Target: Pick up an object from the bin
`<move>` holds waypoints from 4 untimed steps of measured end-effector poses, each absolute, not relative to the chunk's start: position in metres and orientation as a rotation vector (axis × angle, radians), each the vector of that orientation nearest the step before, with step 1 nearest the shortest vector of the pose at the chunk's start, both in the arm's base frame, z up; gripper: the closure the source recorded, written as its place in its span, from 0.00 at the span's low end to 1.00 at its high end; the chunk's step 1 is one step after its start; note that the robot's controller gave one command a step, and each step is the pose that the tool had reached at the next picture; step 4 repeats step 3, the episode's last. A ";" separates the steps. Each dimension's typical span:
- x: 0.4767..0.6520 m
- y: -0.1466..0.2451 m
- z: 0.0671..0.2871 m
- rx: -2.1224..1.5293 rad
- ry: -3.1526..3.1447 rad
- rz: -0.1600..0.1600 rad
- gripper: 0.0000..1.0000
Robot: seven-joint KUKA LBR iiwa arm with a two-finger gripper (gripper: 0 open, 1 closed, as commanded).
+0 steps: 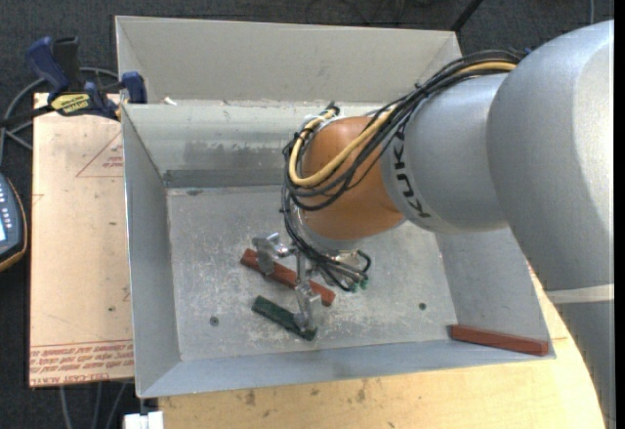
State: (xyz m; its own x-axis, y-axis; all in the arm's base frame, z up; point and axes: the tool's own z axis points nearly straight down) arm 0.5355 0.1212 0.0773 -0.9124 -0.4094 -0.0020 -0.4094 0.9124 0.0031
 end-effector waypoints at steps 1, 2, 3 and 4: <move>0.564 0.109 0.087 -0.612 3.075 0.002 0.00; 0.496 0.126 0.091 -0.654 3.077 0.004 0.00; 0.489 0.130 0.071 -0.283 3.117 0.003 0.00; 0.489 0.130 0.071 -0.283 3.117 0.003 0.00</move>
Offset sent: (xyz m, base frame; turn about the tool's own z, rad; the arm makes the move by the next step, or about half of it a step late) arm 0.0270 -0.0129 0.0090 0.0271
